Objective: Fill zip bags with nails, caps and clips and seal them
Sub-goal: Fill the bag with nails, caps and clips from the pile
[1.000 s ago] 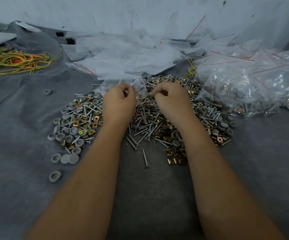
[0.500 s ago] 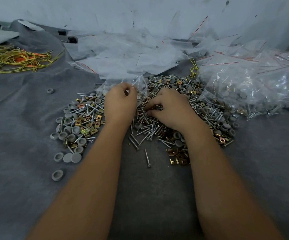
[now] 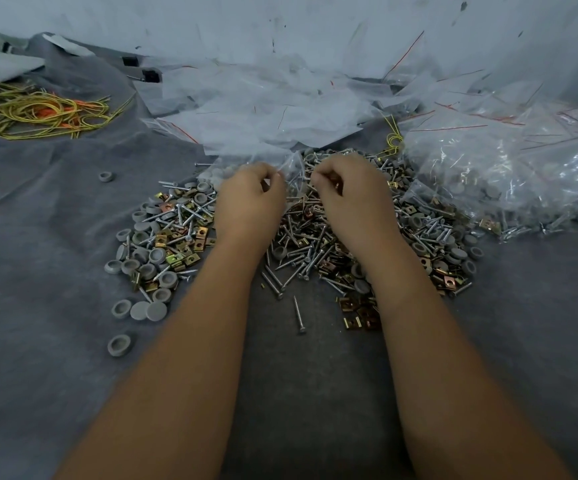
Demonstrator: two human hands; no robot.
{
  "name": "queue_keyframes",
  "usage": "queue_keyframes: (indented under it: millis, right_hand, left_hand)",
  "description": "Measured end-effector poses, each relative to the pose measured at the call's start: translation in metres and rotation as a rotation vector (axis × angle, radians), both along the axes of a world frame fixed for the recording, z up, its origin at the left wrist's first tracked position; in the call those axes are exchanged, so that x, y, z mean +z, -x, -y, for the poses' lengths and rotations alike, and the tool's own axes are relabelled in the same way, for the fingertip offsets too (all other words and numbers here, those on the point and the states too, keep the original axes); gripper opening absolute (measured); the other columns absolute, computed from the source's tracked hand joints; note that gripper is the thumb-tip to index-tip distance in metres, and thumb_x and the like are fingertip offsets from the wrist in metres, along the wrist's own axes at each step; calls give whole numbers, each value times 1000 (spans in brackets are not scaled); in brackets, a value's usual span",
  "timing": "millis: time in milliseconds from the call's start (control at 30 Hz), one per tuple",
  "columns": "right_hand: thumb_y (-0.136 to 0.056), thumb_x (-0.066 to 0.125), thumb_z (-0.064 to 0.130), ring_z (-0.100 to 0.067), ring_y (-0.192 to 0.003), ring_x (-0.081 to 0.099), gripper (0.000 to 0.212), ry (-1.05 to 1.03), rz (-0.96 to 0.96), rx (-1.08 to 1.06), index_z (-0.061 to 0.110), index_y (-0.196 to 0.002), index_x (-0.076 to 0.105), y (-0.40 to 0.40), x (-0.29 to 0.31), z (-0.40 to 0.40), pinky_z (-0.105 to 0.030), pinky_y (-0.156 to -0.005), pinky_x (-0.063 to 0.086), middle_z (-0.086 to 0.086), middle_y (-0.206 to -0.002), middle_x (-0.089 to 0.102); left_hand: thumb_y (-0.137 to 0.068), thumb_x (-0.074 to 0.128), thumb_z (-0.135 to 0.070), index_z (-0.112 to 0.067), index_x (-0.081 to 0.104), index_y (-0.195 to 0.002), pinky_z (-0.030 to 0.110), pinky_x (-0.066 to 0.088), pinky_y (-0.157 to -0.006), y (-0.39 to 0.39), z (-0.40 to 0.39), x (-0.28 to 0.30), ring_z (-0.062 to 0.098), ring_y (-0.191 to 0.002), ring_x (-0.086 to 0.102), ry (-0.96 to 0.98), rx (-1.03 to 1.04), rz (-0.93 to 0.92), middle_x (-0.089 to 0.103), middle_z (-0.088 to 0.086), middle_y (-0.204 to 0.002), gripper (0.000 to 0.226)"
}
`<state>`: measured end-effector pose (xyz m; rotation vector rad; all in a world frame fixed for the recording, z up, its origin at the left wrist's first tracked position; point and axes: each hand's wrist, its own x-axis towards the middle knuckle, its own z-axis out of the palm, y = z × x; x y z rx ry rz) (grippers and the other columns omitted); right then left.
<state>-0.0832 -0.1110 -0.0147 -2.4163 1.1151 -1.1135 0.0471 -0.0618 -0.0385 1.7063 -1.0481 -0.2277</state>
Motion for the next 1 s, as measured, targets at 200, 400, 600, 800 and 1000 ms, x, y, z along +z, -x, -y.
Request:
queue_keyframes:
  millis: [200,400,600,800,1000]
  right_hand:
    - [-93,60,13,-12,-92,51,20,-33,-34,80,13,-109,72,-5,-4,0,-22,-76,37,-3,-98,59]
    - [-93,51,5,-12,-93,58,32,-86,104,-11,21,-118,65,-2,-1,1,-28,-80,48,3,-104,64]
    - [-85,51,7,-24,-90,63,31,-116,-195,-121,20,-98,75,7,0,4,-37,-83,53,-2,-100,71]
    - [-85,54,28,-29,-126,37,36,-231,-511,-53,35,-118,66,6,0,1,-50,-108,33,0,-125,56]
    - [-91,58,22,-26,-108,57,19,-162,-405,-73,26,-103,73,5,-2,2,-45,-94,47,0,-110,67]
  left_hand:
    - [-95,53,-25,-25,69,-93,27,39,-51,4,-1,2,12,-51,49,-10,-89,108,57,-8,-60,16]
    - [-98,50,-24,-15,71,-94,24,26,-46,-3,2,-2,8,-45,41,-10,59,53,51,-8,-56,23]
    - [-97,49,-20,-20,70,-99,13,32,-41,-4,0,5,-4,-44,47,163,204,-86,56,-13,-61,21]
    - [-97,50,-21,-20,70,-99,22,31,-46,-4,2,3,2,-46,43,106,136,-82,55,-10,-60,20]
    - [-96,52,-27,-20,67,-84,25,26,-46,-2,4,-3,6,-42,37,-5,30,-3,46,-8,-51,20]
